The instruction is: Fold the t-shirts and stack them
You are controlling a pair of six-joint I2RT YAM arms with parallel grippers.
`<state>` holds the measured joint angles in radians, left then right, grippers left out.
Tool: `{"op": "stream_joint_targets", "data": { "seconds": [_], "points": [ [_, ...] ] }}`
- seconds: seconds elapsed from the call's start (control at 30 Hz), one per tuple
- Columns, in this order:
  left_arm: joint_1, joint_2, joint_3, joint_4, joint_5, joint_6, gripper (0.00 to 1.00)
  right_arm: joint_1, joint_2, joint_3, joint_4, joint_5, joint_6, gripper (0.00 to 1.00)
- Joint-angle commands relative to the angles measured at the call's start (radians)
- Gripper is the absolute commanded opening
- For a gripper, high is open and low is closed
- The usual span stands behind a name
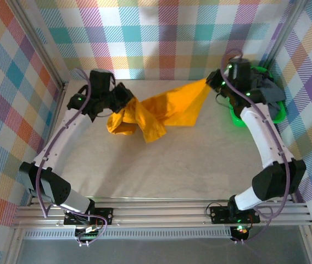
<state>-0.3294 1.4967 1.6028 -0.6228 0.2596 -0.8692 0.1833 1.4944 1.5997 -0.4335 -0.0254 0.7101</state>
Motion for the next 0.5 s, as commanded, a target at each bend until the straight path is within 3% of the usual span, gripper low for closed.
{"op": "stream_joint_targets", "data": {
  "seconds": [0.0, 0.3, 0.47],
  "points": [
    [0.043, -0.045, 0.084, 0.057, 0.065, 0.026, 0.0, -0.044, -0.038, 0.055, 0.052, 0.008, -0.017, 0.0],
    [0.1, -0.254, 0.109, 0.097, 0.019, 0.057, 0.0, -0.125, -0.275, -0.016, 0.232, 0.047, -0.058, 0.0],
    [0.127, -0.278, 0.141, 0.041, -0.016, 0.015, 0.0, -0.16, -0.317, -0.029, 0.238, 0.012, -0.04, 0.0]
  ]
}}
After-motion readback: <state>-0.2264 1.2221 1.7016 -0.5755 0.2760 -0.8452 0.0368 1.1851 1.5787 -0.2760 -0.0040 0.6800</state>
